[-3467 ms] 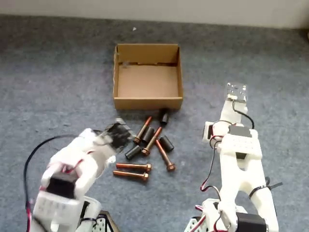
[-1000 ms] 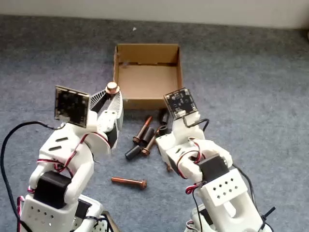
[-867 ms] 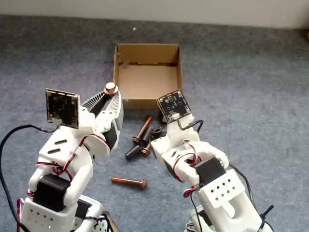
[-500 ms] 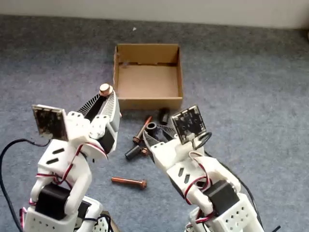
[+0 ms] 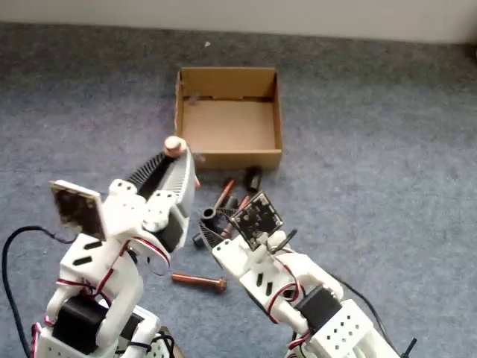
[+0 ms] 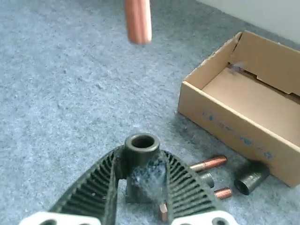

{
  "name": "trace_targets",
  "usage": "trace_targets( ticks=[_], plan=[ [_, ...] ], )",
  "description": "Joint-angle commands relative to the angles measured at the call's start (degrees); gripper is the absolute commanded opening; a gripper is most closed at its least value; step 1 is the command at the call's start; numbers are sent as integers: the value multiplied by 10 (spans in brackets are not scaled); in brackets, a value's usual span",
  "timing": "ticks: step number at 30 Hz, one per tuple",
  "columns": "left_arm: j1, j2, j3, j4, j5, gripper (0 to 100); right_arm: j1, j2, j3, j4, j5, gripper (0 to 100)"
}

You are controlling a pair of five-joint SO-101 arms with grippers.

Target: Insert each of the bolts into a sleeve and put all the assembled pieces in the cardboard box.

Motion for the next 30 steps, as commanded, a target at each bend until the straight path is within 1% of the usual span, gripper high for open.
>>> trace_targets(
  ticks=[1, 4, 8, 12, 16, 19, 25, 30],
  plan=[
    [31, -6, 1, -13, -26, 5, -7, -12, -8, -28, 9, 4],
    [29, -6, 3, -13, -27, 5, -6, -12, -5, -51, 10, 4],
    [29, -6, 7, -13, -27, 5, 18, -21, -7, -71, 10, 4],
    [31, -6, 16, -13, -27, 5, 17, -95, -2, -75, 11, 4],
    [32, -6, 16, -13, -27, 5, 18, -184, 37, -74, 11, 4],
    [33, -6, 15, -13, -27, 5, 17, -225, 71, -74, 11, 4],
    [86, -19, 15, -13, -29, 5, 17, -230, 91, -74, 11, 4],
    [123, -86, 27, 19, -73, 5, 18, -231, 91, -73, 11, 4]
  ],
)
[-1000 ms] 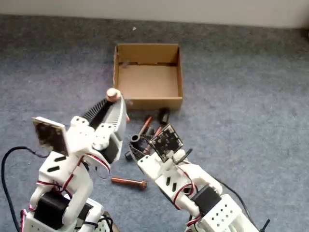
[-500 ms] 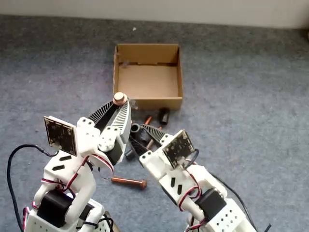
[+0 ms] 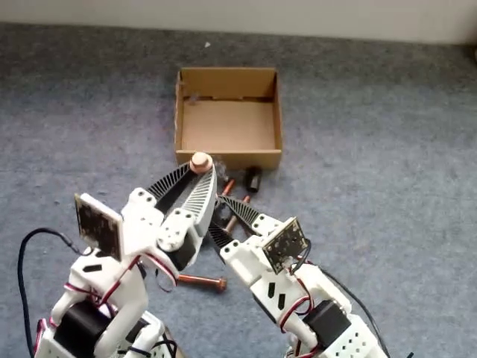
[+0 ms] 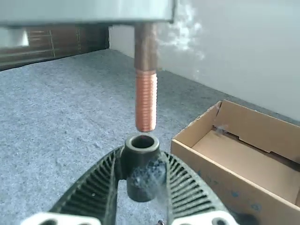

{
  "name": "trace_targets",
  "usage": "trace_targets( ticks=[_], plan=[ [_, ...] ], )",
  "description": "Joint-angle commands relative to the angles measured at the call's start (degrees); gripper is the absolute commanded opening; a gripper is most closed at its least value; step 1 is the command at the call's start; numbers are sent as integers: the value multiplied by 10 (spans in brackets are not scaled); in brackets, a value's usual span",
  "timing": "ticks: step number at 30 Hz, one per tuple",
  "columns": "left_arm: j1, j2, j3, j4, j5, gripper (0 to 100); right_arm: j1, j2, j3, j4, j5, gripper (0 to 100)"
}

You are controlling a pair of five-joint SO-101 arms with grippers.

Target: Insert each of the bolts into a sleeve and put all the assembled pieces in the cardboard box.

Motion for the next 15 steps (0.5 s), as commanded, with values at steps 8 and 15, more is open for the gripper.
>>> trace_targets(
  ticks=[8, 15],
  plan=[
    [38, -90, 43, 16, -41, 5, 7, -18, -5, -12, 6, 4],
    [13, -90, 55, 15, -41, 5, 7, -18, -5, -12, 6, 4]
  ],
)
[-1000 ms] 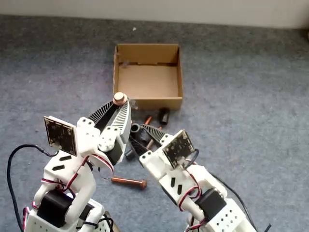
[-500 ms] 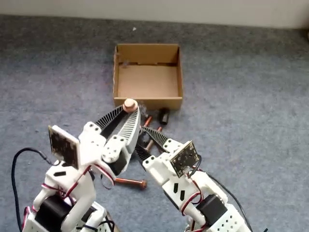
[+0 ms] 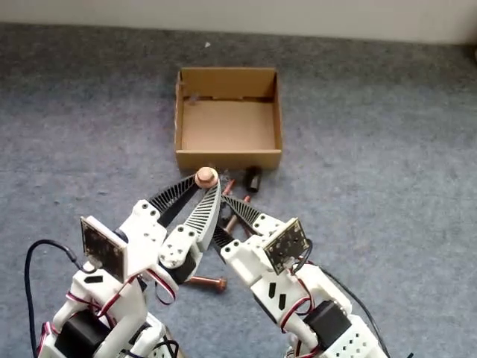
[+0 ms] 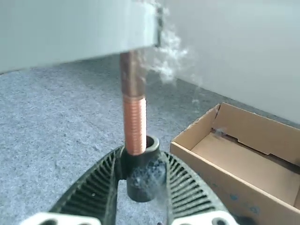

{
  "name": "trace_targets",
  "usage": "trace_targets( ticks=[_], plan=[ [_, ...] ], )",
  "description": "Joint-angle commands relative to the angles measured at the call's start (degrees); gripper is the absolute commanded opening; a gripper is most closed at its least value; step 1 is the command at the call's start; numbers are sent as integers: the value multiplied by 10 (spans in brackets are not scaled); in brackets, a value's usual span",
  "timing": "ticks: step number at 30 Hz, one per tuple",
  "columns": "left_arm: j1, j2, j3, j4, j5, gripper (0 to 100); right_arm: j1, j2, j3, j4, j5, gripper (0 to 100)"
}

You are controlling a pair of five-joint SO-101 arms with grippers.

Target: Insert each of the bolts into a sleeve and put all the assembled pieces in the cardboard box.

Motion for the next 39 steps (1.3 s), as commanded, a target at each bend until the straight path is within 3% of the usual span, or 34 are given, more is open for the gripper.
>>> trace_targets(
  ticks=[1, 35, 39],
  plan=[
    [-25, -5, 7, -4, -5, 5, 5, -12, -5, -11, 6, 4],
    [-12, -10, 59, -28, -5, 8, 7, -12, -5, 21, 6, 5],
    [-15, -10, 58, -23, -6, 111, 7, -12, -5, 21, 4, 5]
  ],
)
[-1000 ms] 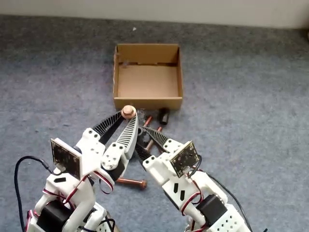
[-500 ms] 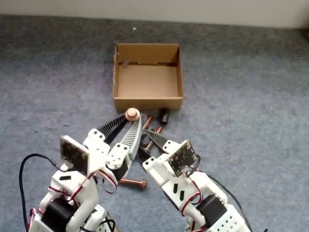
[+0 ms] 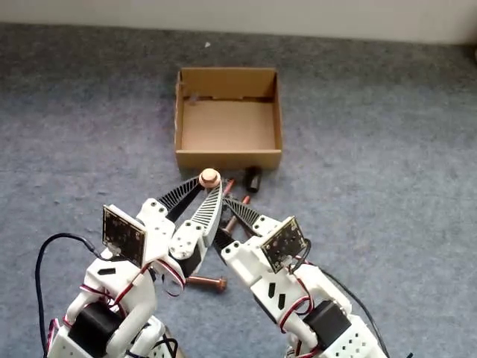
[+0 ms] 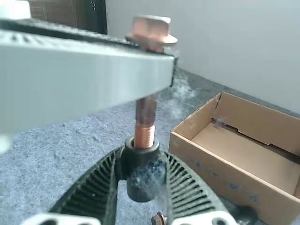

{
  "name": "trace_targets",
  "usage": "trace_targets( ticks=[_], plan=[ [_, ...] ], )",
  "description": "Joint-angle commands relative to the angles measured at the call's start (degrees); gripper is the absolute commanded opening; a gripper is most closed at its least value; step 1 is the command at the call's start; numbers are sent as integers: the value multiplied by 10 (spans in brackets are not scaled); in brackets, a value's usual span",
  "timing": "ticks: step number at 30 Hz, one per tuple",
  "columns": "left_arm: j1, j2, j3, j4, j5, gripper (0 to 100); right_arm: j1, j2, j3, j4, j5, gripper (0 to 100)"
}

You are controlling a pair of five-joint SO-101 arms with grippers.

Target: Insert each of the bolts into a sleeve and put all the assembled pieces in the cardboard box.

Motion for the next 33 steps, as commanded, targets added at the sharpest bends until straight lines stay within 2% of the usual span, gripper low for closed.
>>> trace_targets(
  ticks=[1, 7, 13, 18, 22, 24, 27, 30, 33],
  plan=[
    [1, -8, -11, 4, -6, 141, 6, -8, -8, -2, 2, 5],
    [-34, -8, -62, 87, -55, 172, 7, -8, -8, -2, 1, 5],
    [-104, -8, -102, 138, -58, 191, 7, -8, -4, -2, 0, 5],
    [-111, -8, -136, 204, -64, 228, 7, -8, -4, -1, 0, 5],
    [-127, -8, -175, 264, -106, 229, 7, -8, -4, -1, 0, 5],
    [-157, -8, -195, 290, -107, 229, 11, -8, -4, -1, 0, 5],
    [-237, -8, -198, 321, -107, 228, 46, -7, -5, -1, 0, 5],
    [-328, -8, -155, 339, -109, 227, 89, -3, -7, 17, 0, 5],
    [-419, -8, -72, 321, -138, 217, 116, -2, -11, 38, 0, 5]
  ],
)
